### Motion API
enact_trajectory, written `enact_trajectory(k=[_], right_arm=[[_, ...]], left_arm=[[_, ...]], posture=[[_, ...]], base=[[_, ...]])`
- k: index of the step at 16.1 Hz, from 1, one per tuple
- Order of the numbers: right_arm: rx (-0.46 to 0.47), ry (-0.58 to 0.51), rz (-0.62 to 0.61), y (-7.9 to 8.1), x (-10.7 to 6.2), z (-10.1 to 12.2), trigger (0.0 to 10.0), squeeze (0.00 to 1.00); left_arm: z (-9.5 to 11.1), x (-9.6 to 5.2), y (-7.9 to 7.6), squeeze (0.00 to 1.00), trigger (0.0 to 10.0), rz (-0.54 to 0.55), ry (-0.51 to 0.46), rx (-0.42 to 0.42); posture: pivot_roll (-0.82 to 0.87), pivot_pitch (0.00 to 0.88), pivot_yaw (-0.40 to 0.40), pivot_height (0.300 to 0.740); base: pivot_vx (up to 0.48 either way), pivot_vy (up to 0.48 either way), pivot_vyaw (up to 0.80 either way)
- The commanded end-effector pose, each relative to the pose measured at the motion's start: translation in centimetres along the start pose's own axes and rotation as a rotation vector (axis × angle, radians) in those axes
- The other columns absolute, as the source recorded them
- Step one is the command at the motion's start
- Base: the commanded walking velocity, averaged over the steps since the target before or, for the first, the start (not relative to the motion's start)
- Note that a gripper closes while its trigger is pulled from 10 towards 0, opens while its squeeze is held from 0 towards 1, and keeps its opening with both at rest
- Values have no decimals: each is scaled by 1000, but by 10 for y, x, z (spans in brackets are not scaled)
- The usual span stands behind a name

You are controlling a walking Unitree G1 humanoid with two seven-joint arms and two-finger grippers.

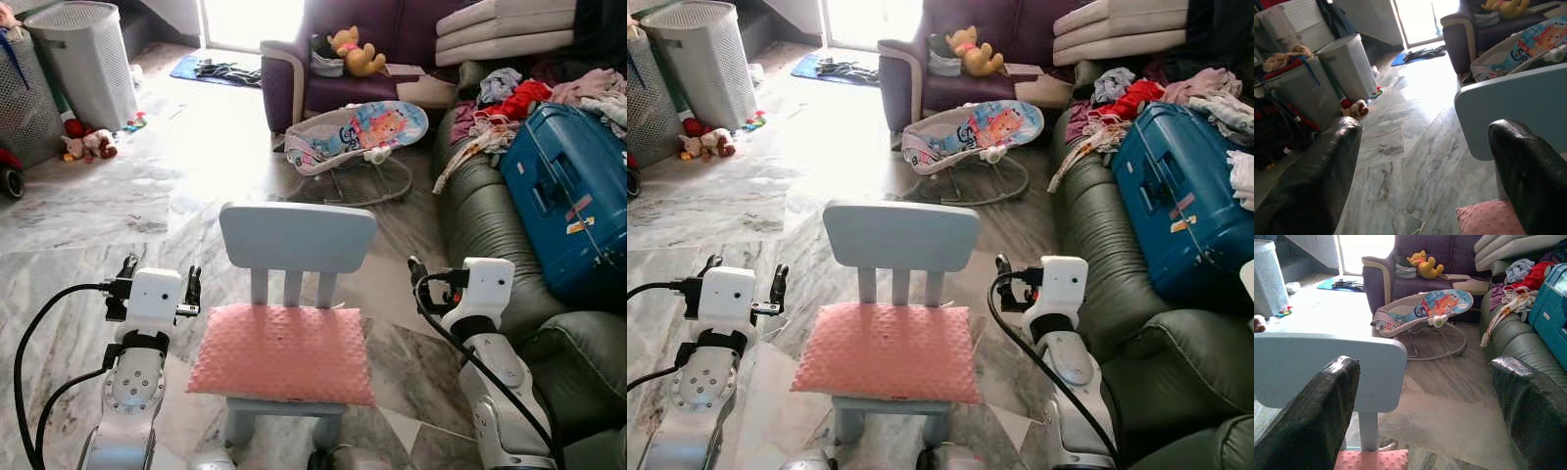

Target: Move the pillow to the sofa

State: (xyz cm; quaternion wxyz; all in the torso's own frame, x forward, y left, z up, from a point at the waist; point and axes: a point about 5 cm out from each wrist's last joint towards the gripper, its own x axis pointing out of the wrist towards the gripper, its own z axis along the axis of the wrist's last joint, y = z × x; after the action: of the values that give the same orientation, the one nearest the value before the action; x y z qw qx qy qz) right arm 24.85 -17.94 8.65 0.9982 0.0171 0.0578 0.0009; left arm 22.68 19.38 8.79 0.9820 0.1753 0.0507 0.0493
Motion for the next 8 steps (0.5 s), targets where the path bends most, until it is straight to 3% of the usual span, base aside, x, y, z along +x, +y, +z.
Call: enact_trajectory(k=[1,3,8], right_arm=[[-2,0,9,1,3,2,10000,0],[-1,0,13,1,3,2,10000,0],[3,-1,13,2,3,1,10000,0]], left_arm=[[1,0,0,0,10000,8,0,4],[1,0,0,0,10000,9,2,4],[1,1,-1,0,10000,7,0,3]], posture=[[24,0,-73,740],[24,0,-73,735],[23,0,-72,675]], base=[[0,0,0],[0,0,0],[0,0,0]])
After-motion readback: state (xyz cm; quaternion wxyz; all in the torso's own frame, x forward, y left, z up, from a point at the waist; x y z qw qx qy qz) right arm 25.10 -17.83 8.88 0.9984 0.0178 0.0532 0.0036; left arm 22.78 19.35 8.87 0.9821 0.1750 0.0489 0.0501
